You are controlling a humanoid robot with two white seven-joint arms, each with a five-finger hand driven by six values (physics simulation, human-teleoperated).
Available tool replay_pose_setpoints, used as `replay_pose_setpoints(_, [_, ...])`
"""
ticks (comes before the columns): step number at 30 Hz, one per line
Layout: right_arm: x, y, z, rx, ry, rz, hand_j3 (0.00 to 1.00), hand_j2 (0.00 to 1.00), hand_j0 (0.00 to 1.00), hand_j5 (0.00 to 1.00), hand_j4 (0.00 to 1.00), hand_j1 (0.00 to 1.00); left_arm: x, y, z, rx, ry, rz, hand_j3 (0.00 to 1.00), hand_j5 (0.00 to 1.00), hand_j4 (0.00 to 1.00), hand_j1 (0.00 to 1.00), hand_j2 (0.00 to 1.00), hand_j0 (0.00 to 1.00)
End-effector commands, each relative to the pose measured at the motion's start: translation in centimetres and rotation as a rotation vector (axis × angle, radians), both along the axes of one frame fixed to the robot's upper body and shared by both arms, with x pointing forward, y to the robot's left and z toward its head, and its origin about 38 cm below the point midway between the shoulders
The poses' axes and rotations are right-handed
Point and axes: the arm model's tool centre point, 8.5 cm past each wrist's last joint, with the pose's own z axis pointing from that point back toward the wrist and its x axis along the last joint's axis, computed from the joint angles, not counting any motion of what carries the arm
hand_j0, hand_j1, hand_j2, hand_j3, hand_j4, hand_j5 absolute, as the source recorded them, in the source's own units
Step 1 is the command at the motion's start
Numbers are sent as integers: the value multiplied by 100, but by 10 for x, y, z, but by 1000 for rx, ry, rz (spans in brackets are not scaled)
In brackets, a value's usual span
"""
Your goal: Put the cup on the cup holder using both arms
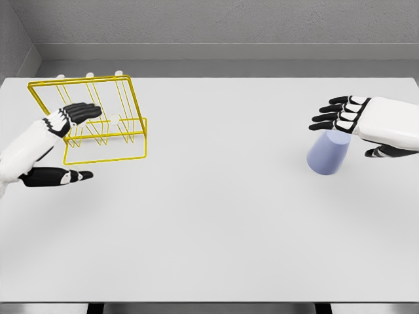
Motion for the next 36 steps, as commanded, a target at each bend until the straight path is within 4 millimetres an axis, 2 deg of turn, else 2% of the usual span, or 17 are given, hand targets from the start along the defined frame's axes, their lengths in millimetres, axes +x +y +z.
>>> replay_pose_setpoints(1, [0,0,1,6,2,-2,100,100,100,100,100,100,0,-1,-1,-13,4,0,100,100,100,100,100,100])
replay_pose_setpoints(9, [3,2,6,29,-21,-1,100,100,100,100,100,100,-1,-2,-6,-15,18,0,100,100,100,100,100,100])
replay_pose_setpoints(12, [9,8,5,-44,-56,19,100,100,100,100,100,100,-2,-4,-9,-17,21,-3,100,100,100,100,100,100])
replay_pose_setpoints(14, [26,14,-4,-139,12,8,100,100,100,100,100,100,-4,-20,-24,-64,47,-24,100,100,100,100,100,100])
replay_pose_setpoints(16, [49,10,-14,-187,71,-39,100,100,100,100,100,100,-9,-34,-36,-87,81,-54,100,100,100,100,100,100])
replay_pose_setpoints(17, [54,9,-19,-205,95,-50,100,100,100,100,100,100,-10,-40,-39,-82,95,-74,100,100,100,100,100,100])
replay_pose_setpoints(19, [57,3,-20,-246,113,-69,100,100,100,100,100,100,-9,-63,-49,-94,125,-136,100,100,100,100,100,100])
replay_pose_setpoints(21, [61,-10,-23,-263,132,-110,100,100,100,100,100,100,-15,-86,-64,-97,181,-202,100,100,100,100,100,100])
replay_pose_setpoints(23, [62,-12,-25,-272,143,-117,100,100,100,100,100,100,-18,-103,-71,-104,213,-257,100,100,100,100,100,100])
replay_pose_setpoints(29, [69,10,-36,-259,137,-78,100,100,100,100,100,100,-29,-130,-75,-303,430,-436,100,100,100,100,100,100])
replay_pose_setpoints(33, [71,18,-39,-255,133,-63,100,100,100,100,100,100,-25,-135,-68,-417,482,-476,100,100,100,100,100,100])
replay_pose_setpoints(36, [73,17,-51,-275,156,-71,100,100,100,100,100,100,-11,-136,-61,-484,553,-452,100,100,100,100,100,100])
